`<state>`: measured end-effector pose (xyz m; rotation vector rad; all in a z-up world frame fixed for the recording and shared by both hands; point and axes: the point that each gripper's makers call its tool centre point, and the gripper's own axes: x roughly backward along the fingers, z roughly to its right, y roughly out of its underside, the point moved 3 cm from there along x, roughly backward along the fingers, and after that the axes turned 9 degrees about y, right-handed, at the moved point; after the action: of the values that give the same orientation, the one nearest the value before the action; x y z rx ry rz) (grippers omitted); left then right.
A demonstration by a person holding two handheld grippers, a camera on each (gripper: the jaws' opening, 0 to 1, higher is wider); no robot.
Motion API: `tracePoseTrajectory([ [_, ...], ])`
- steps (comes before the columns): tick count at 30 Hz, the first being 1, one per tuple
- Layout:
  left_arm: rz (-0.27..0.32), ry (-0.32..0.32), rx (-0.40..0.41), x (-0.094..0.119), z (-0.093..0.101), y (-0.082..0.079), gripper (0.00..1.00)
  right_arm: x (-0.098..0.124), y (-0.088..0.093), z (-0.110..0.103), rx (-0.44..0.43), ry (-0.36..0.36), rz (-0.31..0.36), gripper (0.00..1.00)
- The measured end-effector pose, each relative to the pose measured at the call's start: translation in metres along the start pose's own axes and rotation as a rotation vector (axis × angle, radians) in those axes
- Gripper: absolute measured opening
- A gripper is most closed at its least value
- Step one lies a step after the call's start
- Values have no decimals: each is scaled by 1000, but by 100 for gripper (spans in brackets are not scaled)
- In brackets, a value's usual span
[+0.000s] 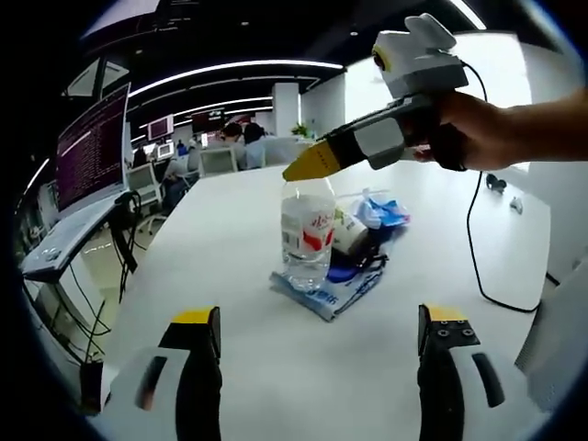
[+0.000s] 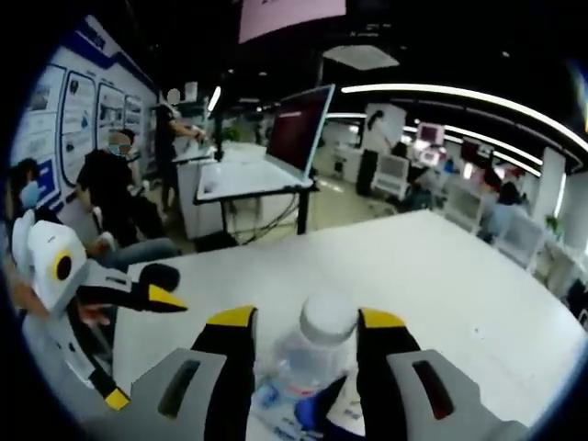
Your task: Arrange the tabletop items into an orderly group along one side of the table until the central work area is clear of visible clutter.
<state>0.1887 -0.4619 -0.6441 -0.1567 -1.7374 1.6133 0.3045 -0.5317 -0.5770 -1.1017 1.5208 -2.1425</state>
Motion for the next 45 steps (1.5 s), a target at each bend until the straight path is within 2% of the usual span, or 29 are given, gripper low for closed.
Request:
tracePoseTrajectory([
  [5, 0, -8, 5, 0, -2, 1, 88, -2, 10, 1, 24, -77, -25, 49],
  [10, 3, -13, 11, 1, -4, 1, 88, -4, 12, 0, 98, -153, -25, 54],
  [14, 3, -14, 13, 1, -4, 1, 88, -7, 23, 4, 122, -209, -57, 60],
  [24, -5, -8, 4, 0, -3, 3, 89, -15, 43, 15, 244, -318, -139, 61],
  [27, -9, -12, 1, 0, -4, 4, 89, -18, 49, 13, 312, -364, -167, 60],
  [36, -16, -9, -3, 0, -4, 5, 89, -28, 60, 5, 326, -418, -187, 61],
  [45, -9, -5, 1, 0, -2, 4, 89, -34, 64, 3, 334, -423, -194, 58],
])
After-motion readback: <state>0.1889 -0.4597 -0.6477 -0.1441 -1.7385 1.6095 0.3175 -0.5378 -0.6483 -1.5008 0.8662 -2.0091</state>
